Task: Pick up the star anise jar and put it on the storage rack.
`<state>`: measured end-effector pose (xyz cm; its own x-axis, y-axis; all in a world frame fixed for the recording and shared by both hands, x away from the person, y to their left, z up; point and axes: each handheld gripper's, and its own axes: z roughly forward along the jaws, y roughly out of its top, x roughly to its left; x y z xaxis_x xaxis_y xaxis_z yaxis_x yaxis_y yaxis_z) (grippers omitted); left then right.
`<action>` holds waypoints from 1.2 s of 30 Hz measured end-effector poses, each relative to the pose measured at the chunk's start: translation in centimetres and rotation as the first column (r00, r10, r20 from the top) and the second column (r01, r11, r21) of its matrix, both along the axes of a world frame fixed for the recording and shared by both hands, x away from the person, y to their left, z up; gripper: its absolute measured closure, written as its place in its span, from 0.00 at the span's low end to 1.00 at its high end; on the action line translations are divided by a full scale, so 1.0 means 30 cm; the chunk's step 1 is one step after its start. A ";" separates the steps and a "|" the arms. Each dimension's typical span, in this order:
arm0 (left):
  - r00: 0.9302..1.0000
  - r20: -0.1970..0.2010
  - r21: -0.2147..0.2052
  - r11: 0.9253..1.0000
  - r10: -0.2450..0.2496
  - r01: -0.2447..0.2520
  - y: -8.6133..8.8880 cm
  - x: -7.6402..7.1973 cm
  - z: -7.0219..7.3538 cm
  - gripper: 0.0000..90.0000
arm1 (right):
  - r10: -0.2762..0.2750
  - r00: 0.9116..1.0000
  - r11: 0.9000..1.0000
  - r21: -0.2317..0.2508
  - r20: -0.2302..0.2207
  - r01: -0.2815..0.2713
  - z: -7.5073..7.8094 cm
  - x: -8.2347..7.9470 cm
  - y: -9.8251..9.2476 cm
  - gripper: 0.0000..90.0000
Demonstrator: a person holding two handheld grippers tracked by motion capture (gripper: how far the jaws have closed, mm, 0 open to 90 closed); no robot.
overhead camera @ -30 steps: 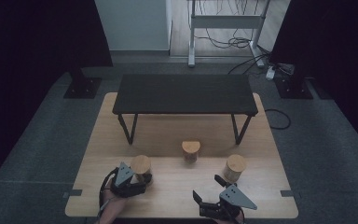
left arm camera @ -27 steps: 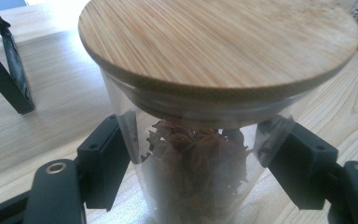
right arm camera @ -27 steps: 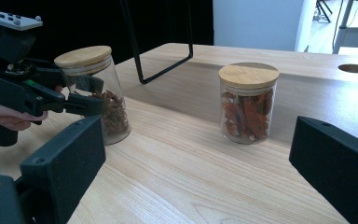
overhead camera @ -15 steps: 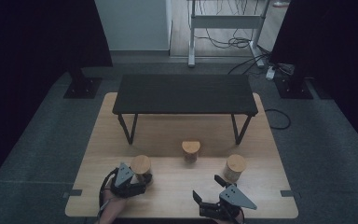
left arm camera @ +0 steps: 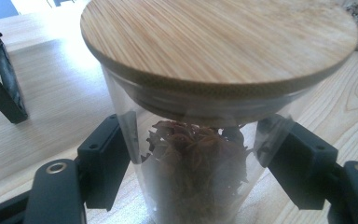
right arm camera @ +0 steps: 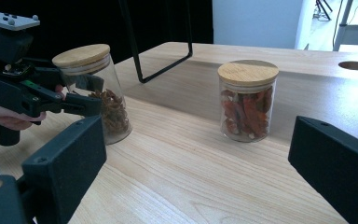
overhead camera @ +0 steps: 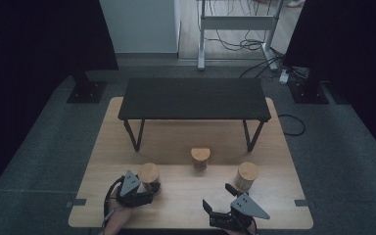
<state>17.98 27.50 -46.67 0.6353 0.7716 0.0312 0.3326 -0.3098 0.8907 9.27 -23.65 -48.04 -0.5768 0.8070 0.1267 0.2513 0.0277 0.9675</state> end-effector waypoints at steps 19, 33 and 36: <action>1.000 0.006 -0.035 0.999 0.013 -0.013 0.027 -0.007 0.008 0.29 | -0.001 1.000 1.000 -0.001 -0.009 0.001 -0.005 0.004 0.002 0.04; 0.999 0.038 -0.064 0.998 0.031 -0.028 0.048 -0.028 0.022 0.29 | -0.004 1.000 1.000 0.006 -0.030 0.004 -0.011 0.012 0.003 0.04; 0.999 0.040 -0.073 0.997 0.029 -0.026 0.056 -0.027 0.025 0.29 | -0.007 0.999 1.000 0.011 -0.038 0.007 -0.014 0.015 0.003 0.04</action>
